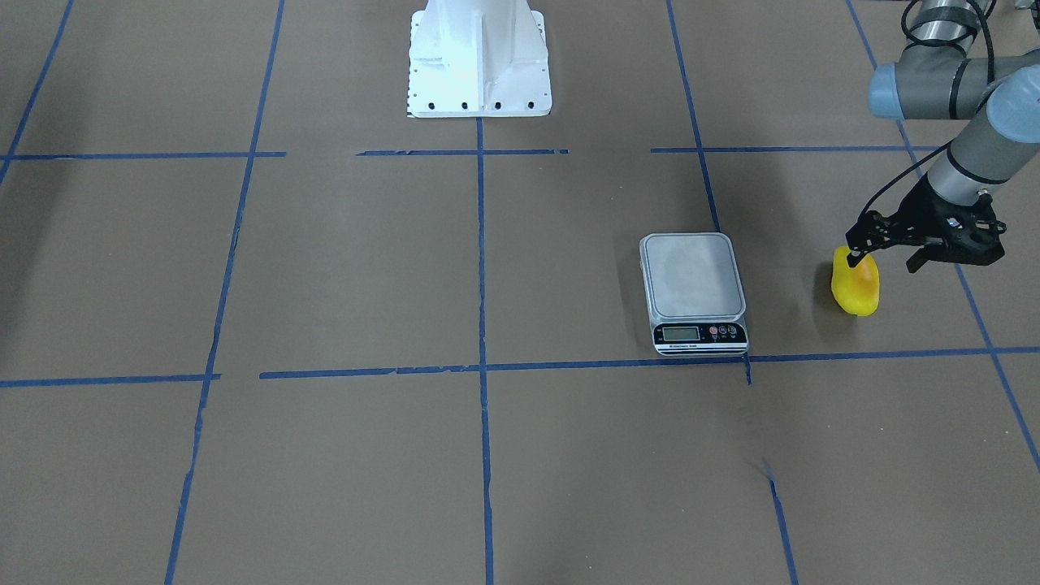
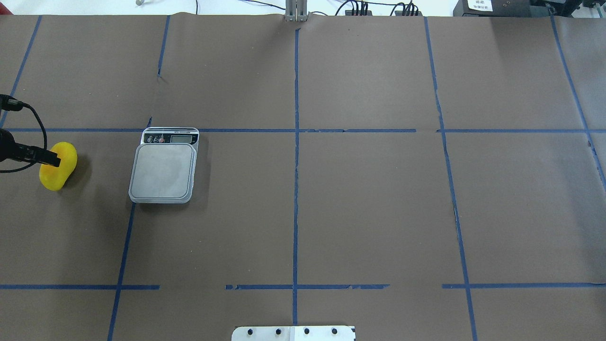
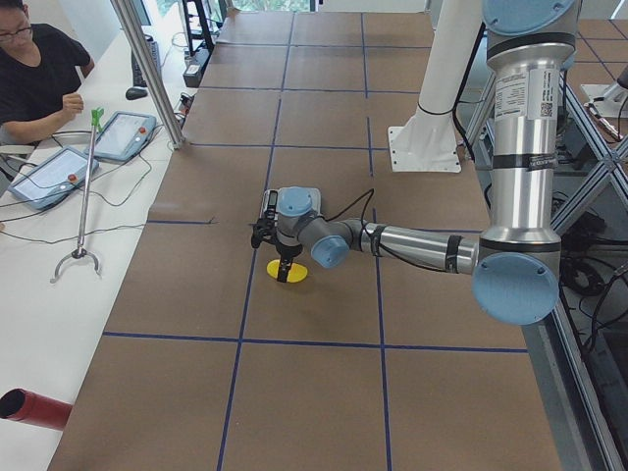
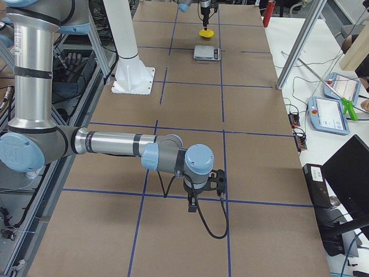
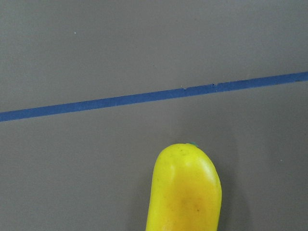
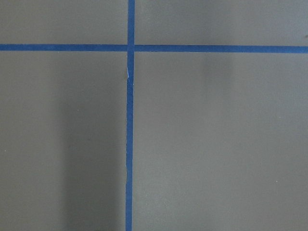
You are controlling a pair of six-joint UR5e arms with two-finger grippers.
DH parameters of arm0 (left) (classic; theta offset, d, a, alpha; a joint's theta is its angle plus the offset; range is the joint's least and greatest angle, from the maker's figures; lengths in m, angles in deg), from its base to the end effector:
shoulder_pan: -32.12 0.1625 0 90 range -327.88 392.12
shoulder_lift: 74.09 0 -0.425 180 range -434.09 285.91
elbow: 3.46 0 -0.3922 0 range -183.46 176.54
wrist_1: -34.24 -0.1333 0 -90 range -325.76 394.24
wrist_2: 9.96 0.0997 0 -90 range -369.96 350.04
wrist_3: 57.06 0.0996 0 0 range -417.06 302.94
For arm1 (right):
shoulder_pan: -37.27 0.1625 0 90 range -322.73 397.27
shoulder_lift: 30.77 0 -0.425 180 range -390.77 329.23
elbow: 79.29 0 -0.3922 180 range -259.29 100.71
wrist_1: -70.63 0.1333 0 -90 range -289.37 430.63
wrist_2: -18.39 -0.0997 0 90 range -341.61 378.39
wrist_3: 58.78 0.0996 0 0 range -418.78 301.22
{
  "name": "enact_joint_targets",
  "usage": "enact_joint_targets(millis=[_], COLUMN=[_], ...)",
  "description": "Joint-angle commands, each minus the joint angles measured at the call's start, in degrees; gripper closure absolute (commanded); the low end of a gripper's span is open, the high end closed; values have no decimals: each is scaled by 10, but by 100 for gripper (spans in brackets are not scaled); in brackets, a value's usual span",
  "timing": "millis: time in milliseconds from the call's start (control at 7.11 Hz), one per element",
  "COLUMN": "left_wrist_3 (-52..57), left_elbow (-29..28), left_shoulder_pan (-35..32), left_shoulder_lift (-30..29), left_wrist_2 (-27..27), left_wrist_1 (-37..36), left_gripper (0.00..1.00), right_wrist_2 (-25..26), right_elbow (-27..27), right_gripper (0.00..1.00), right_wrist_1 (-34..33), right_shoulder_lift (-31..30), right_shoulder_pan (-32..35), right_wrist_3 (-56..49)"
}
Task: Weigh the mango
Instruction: 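Lower the left gripper onto the yellow mango and close on it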
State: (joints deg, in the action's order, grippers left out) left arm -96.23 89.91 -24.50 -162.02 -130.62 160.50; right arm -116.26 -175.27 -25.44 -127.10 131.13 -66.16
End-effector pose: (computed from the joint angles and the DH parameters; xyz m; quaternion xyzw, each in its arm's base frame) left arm 0.2106 -0.4696 0.5855 0.1022 0.3855 0.0389 0.9162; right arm 0.0925 -0.4312 0.6689 -0.0144 -0.3825 -0.0071 0.9238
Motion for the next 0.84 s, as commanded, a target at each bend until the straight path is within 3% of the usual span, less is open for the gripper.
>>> enact_joint_targets(millis=[0,141,281,422,562,703], left_wrist_3=[-43,-47,-47,-45,-40,-40], left_elbow=[-44,-44,-44,-43,-39,-14], left_shoulder_pan=[34,42,42,42,41,37], left_shoulder_lift=[-21,-22,-22,-22,-21,-15], left_wrist_2=[1,8,7,5,2,-1], left_wrist_1=[46,46,46,46,44,36], left_gripper=[0,0,23,86,100,100], right_wrist_2=[0,0,0,0,0,0], right_elbow=[0,0,0,0,0,0], right_gripper=[0,0,0,0,0,0], right_wrist_1=[0,0,0,0,0,0], right_shoulder_lift=[0,0,0,0,0,0], right_shoulder_pan=[0,0,0,0,0,0], right_wrist_3=[0,0,0,0,1,1])
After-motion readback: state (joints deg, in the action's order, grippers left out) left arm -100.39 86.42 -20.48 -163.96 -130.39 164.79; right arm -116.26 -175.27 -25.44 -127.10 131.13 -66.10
